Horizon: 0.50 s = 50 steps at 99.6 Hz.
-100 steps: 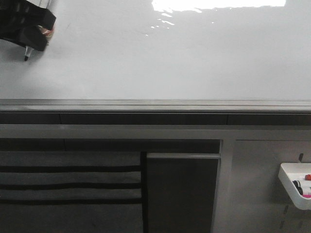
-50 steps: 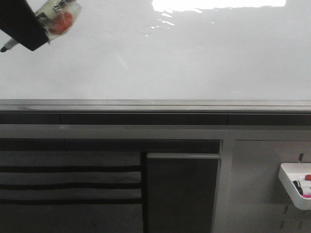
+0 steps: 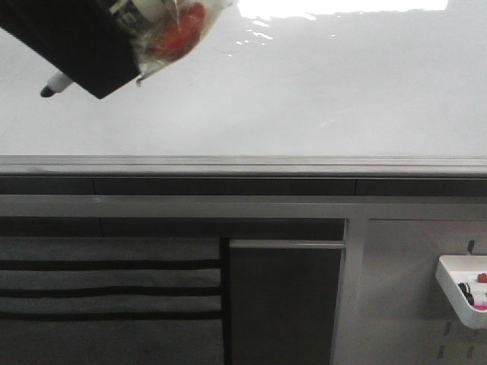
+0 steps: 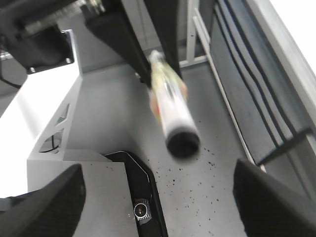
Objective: Write number 3 on whiteboard
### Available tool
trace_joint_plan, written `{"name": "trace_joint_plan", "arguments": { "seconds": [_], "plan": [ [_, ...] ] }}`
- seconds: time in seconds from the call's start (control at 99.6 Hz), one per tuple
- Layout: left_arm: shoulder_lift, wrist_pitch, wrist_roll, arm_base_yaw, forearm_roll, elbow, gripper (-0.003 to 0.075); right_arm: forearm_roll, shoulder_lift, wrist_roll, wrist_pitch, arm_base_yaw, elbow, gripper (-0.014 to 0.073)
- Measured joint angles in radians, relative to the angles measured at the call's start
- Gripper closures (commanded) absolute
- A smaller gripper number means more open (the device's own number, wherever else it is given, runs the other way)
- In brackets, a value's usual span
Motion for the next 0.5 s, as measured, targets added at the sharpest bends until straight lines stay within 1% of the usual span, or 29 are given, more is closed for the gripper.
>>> {"name": "trace_joint_plan", "arguments": {
  "seconds": [0.06, 0.11, 0.221, 0.331, 0.502],
  "plan": [
    [0.000, 0.000, 0.002, -0.002, 0.000, 0.000, 0.0738, 0.002, 0.048, -0.005, -0.006, 0.031, -0.038, 0.0047],
    [0.000, 0.000, 0.002, -0.002, 0.000, 0.000, 0.0738, 0.002, 0.082, -0.006, -0.008, 0.055, -0.065, 0.0067],
    [0.000, 0.000, 0.002, -0.002, 0.000, 0.000, 0.0738, 0.004, 0.148, -0.009, -0.017, 0.090, -0.109, 0.0151],
    [0.000, 0.000, 0.002, -0.002, 0.000, -0.001, 0.0738, 0.004, 0.184, -0.009, -0.027, 0.095, -0.121, 0.0219],
    [0.000, 0.000, 0.004, -0.002, 0.000, -0.001, 0.0738, 0.002, 0.196, -0.009, -0.032, 0.095, -0.125, 0.0278]
  ]
}}
